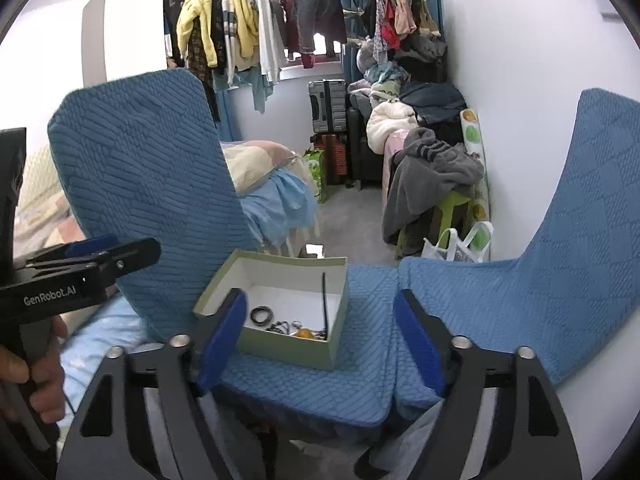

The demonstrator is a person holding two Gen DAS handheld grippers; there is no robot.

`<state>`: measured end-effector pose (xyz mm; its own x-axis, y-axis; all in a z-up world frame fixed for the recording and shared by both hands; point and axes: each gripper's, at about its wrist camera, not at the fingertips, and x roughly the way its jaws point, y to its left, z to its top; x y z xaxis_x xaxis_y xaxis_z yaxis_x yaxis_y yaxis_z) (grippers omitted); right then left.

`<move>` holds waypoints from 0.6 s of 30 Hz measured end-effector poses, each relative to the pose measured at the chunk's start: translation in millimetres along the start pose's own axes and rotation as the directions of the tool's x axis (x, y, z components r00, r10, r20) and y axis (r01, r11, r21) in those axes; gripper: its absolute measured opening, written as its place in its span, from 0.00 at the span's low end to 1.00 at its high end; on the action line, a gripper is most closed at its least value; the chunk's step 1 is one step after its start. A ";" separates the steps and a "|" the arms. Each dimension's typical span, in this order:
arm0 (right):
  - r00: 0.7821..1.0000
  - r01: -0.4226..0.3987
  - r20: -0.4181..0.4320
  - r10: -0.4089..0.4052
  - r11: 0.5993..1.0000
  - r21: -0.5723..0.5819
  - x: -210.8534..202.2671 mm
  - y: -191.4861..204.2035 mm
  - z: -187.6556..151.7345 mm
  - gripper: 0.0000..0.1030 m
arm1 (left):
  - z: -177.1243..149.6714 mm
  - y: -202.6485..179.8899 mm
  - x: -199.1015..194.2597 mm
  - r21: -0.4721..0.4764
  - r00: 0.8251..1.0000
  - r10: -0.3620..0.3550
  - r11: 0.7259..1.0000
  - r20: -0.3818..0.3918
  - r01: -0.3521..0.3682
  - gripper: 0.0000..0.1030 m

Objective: Organize jewelry

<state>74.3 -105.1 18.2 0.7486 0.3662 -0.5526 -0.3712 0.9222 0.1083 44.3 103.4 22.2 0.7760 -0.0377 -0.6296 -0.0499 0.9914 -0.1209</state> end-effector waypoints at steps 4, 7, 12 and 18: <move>1.000 0.014 -0.009 -0.014 1.000 0.022 6.2 -7.2 -8.3 0.97 | -8.6 0.2 5.6 -0.023 1.000 0.009 1.000 -0.002 -0.009 0.83; 0.999 0.029 -0.035 -0.027 0.999 0.041 15.8 -12.6 -18.7 0.98 | -14.8 -0.7 9.2 -0.030 1.000 0.016 0.999 0.007 -0.016 0.83; 0.997 0.045 -0.059 -0.042 0.997 0.058 24.8 -18.9 -27.8 0.99 | -21.3 -2.5 13.0 -0.027 1.000 0.019 0.999 0.003 -0.018 0.83; 0.997 0.050 -0.063 -0.046 0.997 0.060 23.3 -19.9 -32.7 0.99 | -22.7 -4.2 13.5 -0.022 1.000 0.030 0.999 -0.007 -0.031 0.83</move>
<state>81.1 -119.0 -23.8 0.7291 0.3145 -0.6079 -0.2998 0.9452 0.1294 40.8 95.9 -3.2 0.7699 -0.0083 -0.6381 -0.0874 0.9891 -0.1183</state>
